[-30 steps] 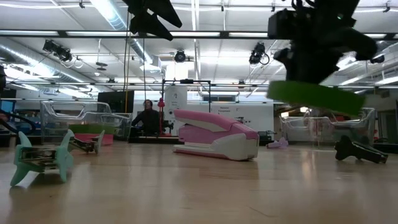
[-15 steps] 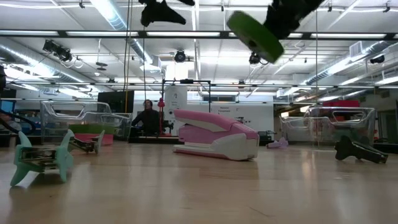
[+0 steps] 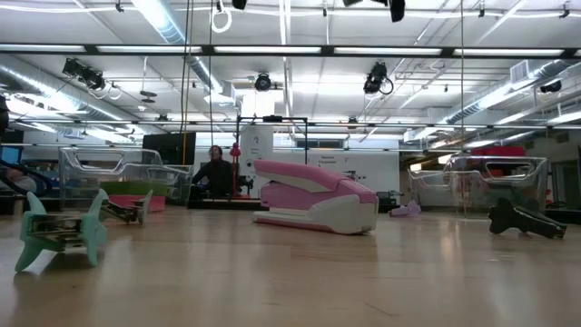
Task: Pick and place Stapler, Stapler remover, tape
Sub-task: Put the green tape into the left transparent bin
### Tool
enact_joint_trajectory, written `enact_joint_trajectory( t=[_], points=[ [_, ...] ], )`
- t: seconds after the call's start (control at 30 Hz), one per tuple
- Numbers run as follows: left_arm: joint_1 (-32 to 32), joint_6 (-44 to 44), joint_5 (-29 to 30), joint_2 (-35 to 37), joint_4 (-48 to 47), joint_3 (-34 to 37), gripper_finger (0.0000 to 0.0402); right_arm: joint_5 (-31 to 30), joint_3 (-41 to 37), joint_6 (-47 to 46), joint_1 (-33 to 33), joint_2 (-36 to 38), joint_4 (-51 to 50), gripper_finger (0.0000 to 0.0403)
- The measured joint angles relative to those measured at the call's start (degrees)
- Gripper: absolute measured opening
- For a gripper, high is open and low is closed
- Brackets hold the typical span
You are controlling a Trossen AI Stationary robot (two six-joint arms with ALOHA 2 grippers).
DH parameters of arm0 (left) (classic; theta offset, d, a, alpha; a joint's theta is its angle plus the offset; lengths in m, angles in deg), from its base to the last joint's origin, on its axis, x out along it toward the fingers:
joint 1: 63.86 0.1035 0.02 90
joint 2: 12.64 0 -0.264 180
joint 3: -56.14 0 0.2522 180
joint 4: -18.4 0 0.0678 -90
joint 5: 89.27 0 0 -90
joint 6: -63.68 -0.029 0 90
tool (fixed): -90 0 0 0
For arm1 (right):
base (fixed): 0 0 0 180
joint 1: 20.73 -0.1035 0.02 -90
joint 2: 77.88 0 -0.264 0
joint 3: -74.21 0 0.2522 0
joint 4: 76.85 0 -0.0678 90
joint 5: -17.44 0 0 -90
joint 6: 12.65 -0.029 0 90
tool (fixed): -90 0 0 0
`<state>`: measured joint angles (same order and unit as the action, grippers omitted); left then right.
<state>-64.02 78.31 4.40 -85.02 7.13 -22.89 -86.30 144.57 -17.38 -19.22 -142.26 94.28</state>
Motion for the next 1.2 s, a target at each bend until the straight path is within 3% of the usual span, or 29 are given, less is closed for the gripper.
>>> enact_joint_trajectory(
  t=[0.4, 1.2],
  points=[
    [0.0, 0.9, -4.7, 0.0, 10.3, 0.0, 0.0270, 2.9, 0.0, -2.6, 0.4, 0.0, 9.1, 0.0078],
    [-0.1, 3.1, -11.0, -10.4, 26.1, 0.0, 0.0270, 2.9, 0.0, -2.8, 0.4, -0.2, 8.8, 0.0078]
  ],
)
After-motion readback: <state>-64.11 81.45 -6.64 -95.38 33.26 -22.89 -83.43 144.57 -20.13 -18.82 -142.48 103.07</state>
